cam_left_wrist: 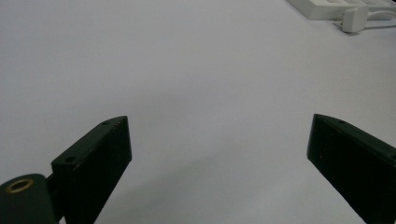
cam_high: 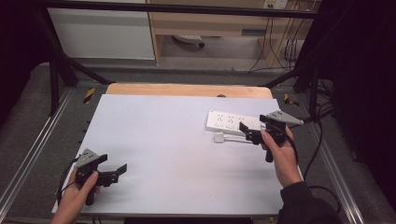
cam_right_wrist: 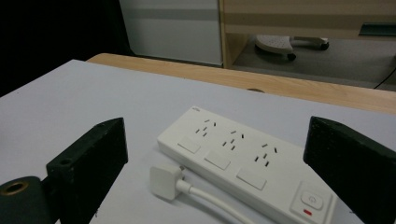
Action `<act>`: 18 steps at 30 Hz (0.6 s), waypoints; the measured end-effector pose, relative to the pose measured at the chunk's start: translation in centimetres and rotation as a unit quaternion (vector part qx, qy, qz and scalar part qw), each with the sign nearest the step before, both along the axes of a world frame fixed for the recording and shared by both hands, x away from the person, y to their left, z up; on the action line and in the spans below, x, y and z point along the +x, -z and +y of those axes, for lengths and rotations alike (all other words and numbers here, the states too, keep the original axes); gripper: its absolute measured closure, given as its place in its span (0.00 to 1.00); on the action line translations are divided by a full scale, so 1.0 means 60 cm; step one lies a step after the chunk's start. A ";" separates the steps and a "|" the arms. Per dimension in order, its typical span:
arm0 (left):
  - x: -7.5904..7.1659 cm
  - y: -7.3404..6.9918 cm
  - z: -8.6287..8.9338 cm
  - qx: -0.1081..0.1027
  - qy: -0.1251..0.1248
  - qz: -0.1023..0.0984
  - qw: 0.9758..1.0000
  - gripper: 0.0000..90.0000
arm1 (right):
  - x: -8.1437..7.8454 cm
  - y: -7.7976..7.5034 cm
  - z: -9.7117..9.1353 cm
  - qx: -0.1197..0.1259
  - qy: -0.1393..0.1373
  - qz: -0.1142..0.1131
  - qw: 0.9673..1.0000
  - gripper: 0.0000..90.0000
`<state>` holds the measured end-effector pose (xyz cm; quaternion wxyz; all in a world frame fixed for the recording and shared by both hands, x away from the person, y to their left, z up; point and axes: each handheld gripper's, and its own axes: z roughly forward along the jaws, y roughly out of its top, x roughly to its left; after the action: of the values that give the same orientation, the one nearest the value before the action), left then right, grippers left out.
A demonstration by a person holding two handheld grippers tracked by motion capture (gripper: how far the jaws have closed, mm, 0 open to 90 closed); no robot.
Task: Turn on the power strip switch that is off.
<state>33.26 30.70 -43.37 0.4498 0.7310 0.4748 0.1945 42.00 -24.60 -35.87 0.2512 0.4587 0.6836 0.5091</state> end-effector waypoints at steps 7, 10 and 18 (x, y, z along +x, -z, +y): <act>-0.002 -0.002 -0.001 -0.001 -0.002 -0.001 1.000 0.07 | -0.058 0.022 -0.031 -0.007 0.006 -0.024 1.000 0.06; -0.004 -0.002 -0.001 -0.002 -0.001 -0.003 1.000 0.07 | -0.082 0.038 -0.038 -0.009 0.003 -0.022 1.000 0.05; -0.007 -0.003 -0.001 -0.007 -0.001 -0.001 1.000 0.07 | -0.113 0.089 -0.053 -0.015 0.009 0.003 1.000 0.05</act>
<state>32.85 30.63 -43.17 0.4552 0.7270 0.4769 0.1920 35.22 -27.81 -41.20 0.2602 0.4623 0.6882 0.4949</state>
